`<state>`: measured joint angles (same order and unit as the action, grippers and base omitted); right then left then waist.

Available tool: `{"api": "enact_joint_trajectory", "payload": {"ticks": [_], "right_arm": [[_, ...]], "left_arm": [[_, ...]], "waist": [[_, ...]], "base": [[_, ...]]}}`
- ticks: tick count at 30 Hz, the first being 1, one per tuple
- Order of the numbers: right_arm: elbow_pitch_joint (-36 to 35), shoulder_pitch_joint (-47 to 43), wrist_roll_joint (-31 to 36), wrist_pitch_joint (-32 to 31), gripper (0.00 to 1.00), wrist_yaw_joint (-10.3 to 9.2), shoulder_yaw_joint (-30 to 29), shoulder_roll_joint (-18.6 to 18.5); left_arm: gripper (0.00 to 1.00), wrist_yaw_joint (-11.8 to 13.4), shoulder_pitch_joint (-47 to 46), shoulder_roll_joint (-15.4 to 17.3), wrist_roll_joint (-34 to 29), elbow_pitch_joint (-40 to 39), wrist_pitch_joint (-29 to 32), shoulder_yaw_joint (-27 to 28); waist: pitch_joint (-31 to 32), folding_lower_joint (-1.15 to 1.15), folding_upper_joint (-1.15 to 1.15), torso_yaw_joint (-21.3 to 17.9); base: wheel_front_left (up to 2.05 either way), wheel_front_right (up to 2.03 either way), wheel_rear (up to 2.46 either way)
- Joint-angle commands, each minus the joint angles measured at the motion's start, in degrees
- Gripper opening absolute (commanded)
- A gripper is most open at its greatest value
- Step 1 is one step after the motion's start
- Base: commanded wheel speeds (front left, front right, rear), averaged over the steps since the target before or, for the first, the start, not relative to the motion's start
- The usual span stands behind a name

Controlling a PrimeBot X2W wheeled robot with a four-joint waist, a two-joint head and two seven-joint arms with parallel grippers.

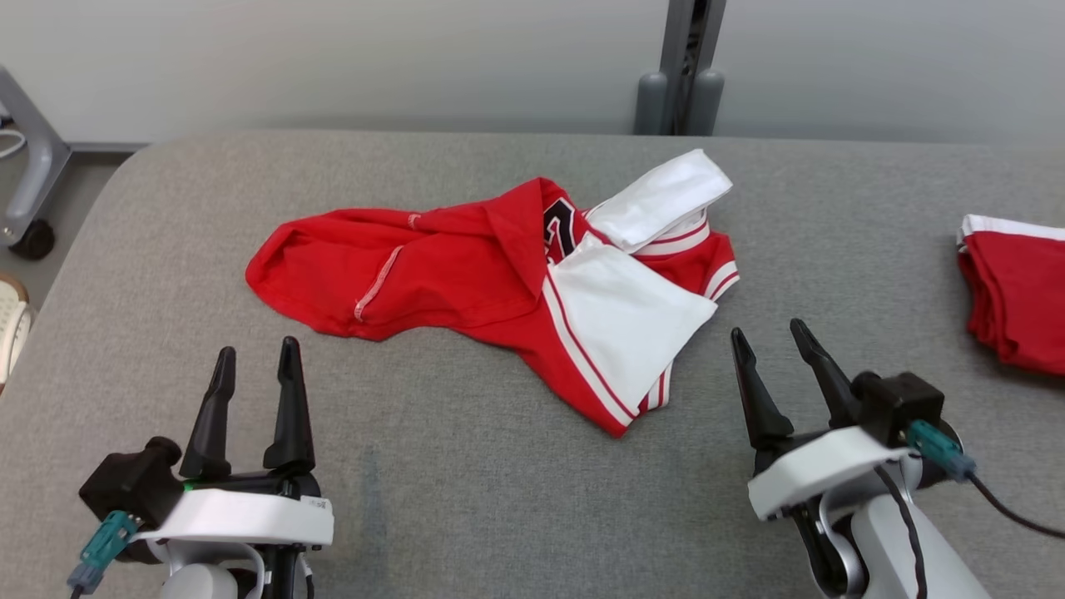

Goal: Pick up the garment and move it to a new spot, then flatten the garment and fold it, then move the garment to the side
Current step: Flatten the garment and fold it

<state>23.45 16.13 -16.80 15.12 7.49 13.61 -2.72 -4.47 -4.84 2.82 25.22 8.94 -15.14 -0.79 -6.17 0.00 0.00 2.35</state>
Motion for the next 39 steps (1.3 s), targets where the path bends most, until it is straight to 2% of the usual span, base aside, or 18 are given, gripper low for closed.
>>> {"api": "enact_joint_trajectory", "payload": {"ticks": [1, 4, 11, 16, 24, 26, 27, 29, 39], "right_arm": [[0.94, 1.26, -0.31, -0.01, 1.0, 0.01, -0.04, -0.37], [5.99, 5.09, 0.19, -0.01, 1.0, 0.01, 0.05, -0.39], [17.93, 13.34, -4.17, 0.02, 1.0, 0.01, 0.14, -0.35], [21.47, 16.06, -7.15, 0.02, 1.0, 0.01, 0.66, -0.38], [24.51, 17.99, -8.45, 0.02, 1.0, 0.01, 1.21, -0.36], [24.6, 18.34, -8.75, 0.02, 0.59, 0.01, 1.58, -0.38], [24.6, 18.43, -8.9, 0.02, 0.43, 0.01, 1.74, -0.38], [24.5, 18.38, -9.11, 0.02, 0.0, 0.01, 2.01, -0.37], [23.61, 17.91, -6.14, 0.02, 0.0, 0.01, 1.96, -0.38]], "left_arm": [[1.0, 0.04, -1.0, 0.21, -0.35, 0.03, -0.01, -0.18], [1.0, -0.11, -1.89, 0.22, -0.44, 0.53, -0.01, -1.24], [1.0, -0.4, -4.12, 0.21, -1.23, 1.38, -0.01, -3.16], [1.0, -0.57, -4.46, 0.21, -1.43, 1.54, -0.01, -3.33], [1.0, -0.38, -4.85, 0.21, -1.33, 1.46, -0.01, -3.87], [1.0, -0.29, -5.02, 0.22, -1.29, 1.41, -0.01, -3.91], [1.0, -0.25, -5.06, 0.22, -1.27, 1.42, -0.01, -3.93], [1.0, -0.14, -5.16, 0.22, -1.24, 1.56, -0.01, -3.95], [1.0, 0.12, -5.55, 0.22, -0.67, 2.1, -0.01, -4.32]], "waist": [[-1.34, 0.0, 0.0, 1.05], [-3.2, 0.0, 0.0, 2.16], [-6.31, 0.0, 0.0, 4.62], [-7.21, 0.0, 0.0, 5.47], [-8.46, 0.0, 0.0, 5.91], [-8.69, 0.0, 0.0, 5.82], [-8.78, 0.0, 0.0, 5.77], [-8.87, 0.0, 0.0, 5.62], [-8.62, 0.0, 0.0, 4.96]], "base": [[0.0, 0.0, 0.0], [0.0, 0.0, 0.0], [0.0, 0.0, 0.0], [0.0, 0.0, 0.0], [0.0, 0.0, 0.0], [0.0, 0.0, 0.0], [0.0, 0.0, 0.0], [0.0, 0.0, 0.0], [0.0, 0.0, 0.0]]}}
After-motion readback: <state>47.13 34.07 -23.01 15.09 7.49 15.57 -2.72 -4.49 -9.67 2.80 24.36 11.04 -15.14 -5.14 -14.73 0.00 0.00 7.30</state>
